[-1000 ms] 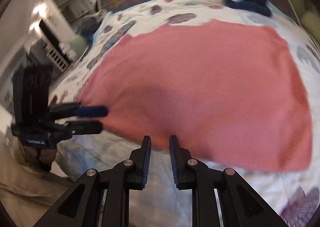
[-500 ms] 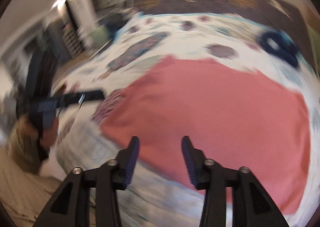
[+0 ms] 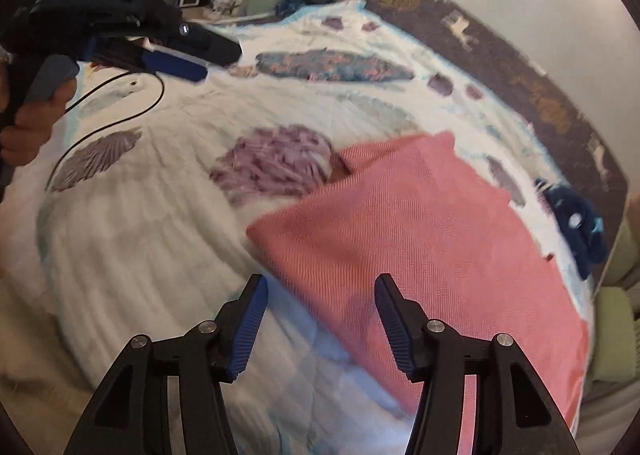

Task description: Fold small clothes

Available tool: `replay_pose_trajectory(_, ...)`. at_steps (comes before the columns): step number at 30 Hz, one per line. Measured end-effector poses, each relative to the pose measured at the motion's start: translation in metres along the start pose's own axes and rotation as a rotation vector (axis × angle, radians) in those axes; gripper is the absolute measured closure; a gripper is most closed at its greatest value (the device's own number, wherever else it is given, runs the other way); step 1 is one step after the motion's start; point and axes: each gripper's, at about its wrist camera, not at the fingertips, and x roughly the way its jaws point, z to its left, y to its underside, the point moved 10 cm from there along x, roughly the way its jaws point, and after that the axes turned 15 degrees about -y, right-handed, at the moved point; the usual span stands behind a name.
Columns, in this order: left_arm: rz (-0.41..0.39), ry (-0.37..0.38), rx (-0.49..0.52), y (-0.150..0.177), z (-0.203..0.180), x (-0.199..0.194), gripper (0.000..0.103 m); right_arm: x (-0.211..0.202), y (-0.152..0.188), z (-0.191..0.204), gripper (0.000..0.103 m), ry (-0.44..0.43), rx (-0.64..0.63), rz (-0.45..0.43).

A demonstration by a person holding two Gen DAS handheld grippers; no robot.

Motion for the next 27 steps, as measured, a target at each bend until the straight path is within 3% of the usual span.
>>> replay_pose_trajectory(4, 0.007, 0.046, 0.007, -0.008, -0.007, 0.003, 0.033, 0.01, -0.018, 0.0, 0.048, 0.052, 0.007, -0.04)
replay_pose_trajectory(5, 0.01, 0.06, -0.002, -0.012, -0.009, 0.004, 0.033, 0.011, -0.023, -0.001, 0.057, 0.046, 0.023, -0.059)
replay_pose_trajectory(6, 0.013, 0.079, -0.014, -0.015, -0.013, 0.006, 0.033, 0.011, -0.026, -0.001, 0.082, 0.02, 0.05, -0.074)
replay_pose_trajectory(7, 0.016, 0.101, -0.023, -0.017, -0.016, 0.008, 0.033, 0.012, -0.029, -0.003, 0.092, -0.03, 0.098, -0.085)
replay_pose_trajectory(12, 0.095, 0.219, -0.021, -0.03, -0.049, 0.036, 0.033, -0.013, -0.032, -0.036, 0.096, -0.279, 0.445, -0.225)
replay_pose_trajectory(17, 0.217, 0.328, -0.08, -0.043, -0.088, 0.079, 0.033, -0.016, -0.032, -0.04, 0.096, -0.36, 0.527, -0.237)
replay_pose_trajectory(20, 0.3, 0.349, -0.087, -0.04, -0.106, 0.103, 0.033, -0.013, -0.031, -0.04, 0.096, -0.379, 0.563, -0.238)
replay_pose_trajectory(23, 0.355, 0.326, -0.059, -0.033, -0.118, 0.116, 0.047, -0.018, -0.03, -0.044, 0.096, -0.4, 0.59, -0.263)
replay_pose_trajectory(27, 0.353, 0.287, -0.07, -0.04, -0.116, 0.121, 0.089, -0.022, -0.03, -0.048, 0.096, -0.43, 0.608, -0.283)
